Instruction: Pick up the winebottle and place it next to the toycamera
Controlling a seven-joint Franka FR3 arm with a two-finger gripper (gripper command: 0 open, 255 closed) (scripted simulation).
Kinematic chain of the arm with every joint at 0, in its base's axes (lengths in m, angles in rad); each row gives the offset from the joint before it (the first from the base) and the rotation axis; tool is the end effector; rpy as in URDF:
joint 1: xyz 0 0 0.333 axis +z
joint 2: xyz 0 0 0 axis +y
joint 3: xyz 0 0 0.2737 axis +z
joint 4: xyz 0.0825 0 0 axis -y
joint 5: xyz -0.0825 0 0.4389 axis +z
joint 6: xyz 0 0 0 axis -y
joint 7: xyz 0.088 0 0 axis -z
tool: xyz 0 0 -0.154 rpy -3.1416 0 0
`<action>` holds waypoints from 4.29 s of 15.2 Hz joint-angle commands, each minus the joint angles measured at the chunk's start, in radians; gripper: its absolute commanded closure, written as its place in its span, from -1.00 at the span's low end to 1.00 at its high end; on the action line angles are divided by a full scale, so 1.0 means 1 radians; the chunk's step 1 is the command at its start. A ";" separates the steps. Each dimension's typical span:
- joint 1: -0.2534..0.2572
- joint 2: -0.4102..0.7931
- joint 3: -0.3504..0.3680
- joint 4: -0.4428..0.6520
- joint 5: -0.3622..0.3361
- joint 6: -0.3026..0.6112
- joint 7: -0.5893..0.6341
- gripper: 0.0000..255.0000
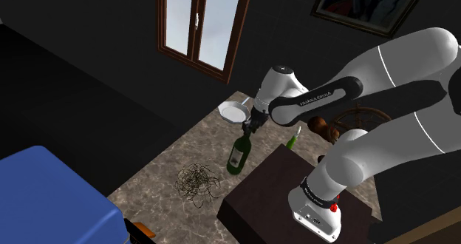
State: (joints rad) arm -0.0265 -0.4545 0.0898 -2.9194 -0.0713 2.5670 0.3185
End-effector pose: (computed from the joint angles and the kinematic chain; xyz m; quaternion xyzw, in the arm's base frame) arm 0.3959 0.0147 0.1799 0.9927 -0.1018 0.0563 0.0306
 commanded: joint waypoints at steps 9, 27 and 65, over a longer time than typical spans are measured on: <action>0.017 -0.133 -0.013 0.059 0.020 -0.193 -0.022 1.00; 0.025 -0.264 -0.026 0.230 0.031 -0.494 -0.047 1.00; 0.019 -0.224 -0.034 0.773 0.030 -0.995 -0.079 1.00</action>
State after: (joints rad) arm -0.0074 -0.6816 0.0553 -2.1633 -0.0413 1.5851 0.2401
